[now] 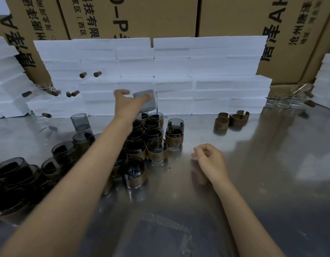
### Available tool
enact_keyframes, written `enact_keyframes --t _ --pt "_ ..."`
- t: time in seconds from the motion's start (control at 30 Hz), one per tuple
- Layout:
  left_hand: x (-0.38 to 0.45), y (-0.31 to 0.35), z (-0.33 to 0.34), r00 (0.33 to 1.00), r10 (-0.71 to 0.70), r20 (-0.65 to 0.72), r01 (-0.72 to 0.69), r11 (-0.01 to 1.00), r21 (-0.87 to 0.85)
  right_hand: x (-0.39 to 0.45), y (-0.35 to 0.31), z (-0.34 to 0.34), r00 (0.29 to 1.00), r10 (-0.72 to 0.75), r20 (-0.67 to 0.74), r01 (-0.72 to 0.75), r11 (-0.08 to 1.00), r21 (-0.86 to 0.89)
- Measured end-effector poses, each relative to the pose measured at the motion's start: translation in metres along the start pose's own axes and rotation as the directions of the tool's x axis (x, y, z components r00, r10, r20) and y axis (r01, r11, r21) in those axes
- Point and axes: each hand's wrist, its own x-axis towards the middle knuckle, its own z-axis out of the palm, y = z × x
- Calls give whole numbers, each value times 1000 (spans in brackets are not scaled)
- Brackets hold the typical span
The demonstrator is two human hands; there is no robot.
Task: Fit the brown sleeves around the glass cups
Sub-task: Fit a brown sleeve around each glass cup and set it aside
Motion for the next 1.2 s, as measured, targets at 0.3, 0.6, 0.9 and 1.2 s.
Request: enact_keyframes --t 0.3,0.6,0.9,1.2 --pt "-125 -55 93 878 -233 418 386 860 -332 -19 -29 -28 981 42 192 -137 849 511" --pt "-128 -82 93 874 -232 426 352 908 -228 -22 -20 -16 995 58 85 -77 967 244" --pt "-121 -97 92 979 -136 152 177 935 -307 -17 -15 -11 999 -10 -47 20 977 214" --pt "-123 -87 85 931 -206 301 300 903 -307 -22 -21 -15 1000 -3 22 -3 963 271"
